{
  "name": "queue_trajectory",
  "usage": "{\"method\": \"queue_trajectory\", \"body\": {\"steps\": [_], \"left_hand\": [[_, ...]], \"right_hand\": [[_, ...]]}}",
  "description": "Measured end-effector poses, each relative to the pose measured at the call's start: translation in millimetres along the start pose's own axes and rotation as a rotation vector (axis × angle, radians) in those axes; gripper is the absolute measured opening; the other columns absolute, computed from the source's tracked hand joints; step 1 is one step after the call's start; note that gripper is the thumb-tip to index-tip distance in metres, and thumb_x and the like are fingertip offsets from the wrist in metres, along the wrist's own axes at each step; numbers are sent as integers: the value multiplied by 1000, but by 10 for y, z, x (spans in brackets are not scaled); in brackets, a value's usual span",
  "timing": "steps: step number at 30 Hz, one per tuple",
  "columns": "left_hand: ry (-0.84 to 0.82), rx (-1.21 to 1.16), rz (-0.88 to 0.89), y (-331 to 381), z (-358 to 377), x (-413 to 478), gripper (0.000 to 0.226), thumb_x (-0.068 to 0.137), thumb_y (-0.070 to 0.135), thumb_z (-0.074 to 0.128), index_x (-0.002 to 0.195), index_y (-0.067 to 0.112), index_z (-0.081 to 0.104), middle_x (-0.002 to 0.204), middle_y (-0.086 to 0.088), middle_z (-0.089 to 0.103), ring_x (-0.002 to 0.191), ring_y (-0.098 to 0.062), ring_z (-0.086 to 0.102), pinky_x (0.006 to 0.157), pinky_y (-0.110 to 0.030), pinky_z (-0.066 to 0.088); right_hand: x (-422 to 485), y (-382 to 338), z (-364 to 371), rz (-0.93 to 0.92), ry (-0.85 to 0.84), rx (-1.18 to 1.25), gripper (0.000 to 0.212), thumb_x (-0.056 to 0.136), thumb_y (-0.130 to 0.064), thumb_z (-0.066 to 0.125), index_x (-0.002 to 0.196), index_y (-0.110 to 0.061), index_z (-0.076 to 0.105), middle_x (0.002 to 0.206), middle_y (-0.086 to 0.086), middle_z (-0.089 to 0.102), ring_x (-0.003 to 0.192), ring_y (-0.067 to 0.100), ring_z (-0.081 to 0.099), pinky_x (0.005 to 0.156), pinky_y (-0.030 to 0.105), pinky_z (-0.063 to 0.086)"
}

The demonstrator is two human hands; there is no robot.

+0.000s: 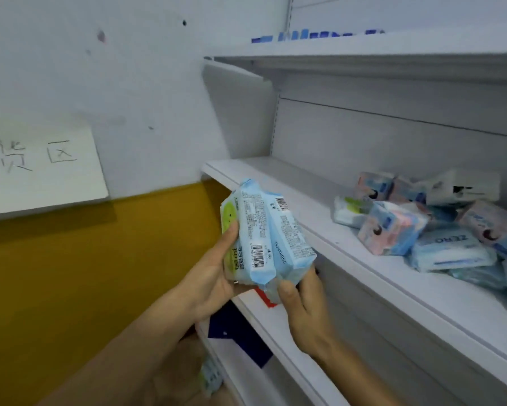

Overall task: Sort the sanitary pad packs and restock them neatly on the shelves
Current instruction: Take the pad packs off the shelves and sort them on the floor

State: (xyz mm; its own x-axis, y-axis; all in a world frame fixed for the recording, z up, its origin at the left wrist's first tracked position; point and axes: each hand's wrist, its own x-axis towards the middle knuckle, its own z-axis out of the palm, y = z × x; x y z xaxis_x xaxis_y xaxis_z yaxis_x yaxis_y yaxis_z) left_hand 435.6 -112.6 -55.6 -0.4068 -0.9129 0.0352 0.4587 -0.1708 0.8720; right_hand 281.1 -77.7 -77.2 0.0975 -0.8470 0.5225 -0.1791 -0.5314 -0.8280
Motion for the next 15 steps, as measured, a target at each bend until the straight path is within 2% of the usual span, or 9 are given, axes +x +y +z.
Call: {"method": "queue_trajectory", "body": {"steps": [1,3,5,7,9,11,13,15], "left_hand": [[58,32,9,65,-228,-52,61,85,58,53,136,24,52,134,-11,58,126,-34,52,110,-60,30],[205,140,24,209,-648,-148,63,79,56,63,131,21,55,125,-9,65,117,-32,60,104,-58,40],[302,268,45,294,-1046,-201,61,76,50,67,127,18,55,114,-5,70,105,-27,67,90,-48,53],[370,358,73,315,-1365,-218,58,74,45,67,124,17,56,108,-2,72,97,-23,70,76,-37,58],[431,379,72,245,-1633,-185,54,77,47,65,123,19,56,108,-2,72,95,-21,71,72,-33,57],[479,331,27,105,-1866,-94,40,90,44,56,123,21,55,110,-2,71,95,-19,70,72,-31,57],[496,251,-35,-67,-2009,-18,31,98,35,47,125,21,52,114,-5,69,97,-21,69,74,-32,58],[514,196,-122,-321,-2250,110,30,100,27,45,129,20,49,116,-7,67,99,-22,68,78,-34,58]], "right_hand": [[80,12,162,35,-27,3,75,76,-82,46,130,-31,52,124,-12,61,113,11,59,86,29,53],[262,75,450,125,-59,52,81,69,-87,47,121,-26,56,110,-12,68,99,4,64,74,18,51],[451,175,701,227,-104,105,83,67,-78,55,126,-21,51,106,-13,68,92,-5,65,68,10,49],[596,279,953,304,-207,147,84,69,-69,67,136,-28,37,108,-14,65,87,-15,62,64,4,46],[681,439,1219,379,-301,194,62,78,-37,71,130,-33,38,106,-14,66,85,-12,64,63,7,48],[733,642,1489,397,-357,213,58,80,-5,72,127,-24,44,105,-8,70,94,4,69,69,18,55],[728,895,1667,389,-344,176,67,75,-3,79,131,-19,44,118,-1,67,107,17,66,79,30,57],[720,1308,1823,494,-287,116,78,64,-18,88,129,-25,46,117,-5,66,107,15,65,82,35,58]]}}
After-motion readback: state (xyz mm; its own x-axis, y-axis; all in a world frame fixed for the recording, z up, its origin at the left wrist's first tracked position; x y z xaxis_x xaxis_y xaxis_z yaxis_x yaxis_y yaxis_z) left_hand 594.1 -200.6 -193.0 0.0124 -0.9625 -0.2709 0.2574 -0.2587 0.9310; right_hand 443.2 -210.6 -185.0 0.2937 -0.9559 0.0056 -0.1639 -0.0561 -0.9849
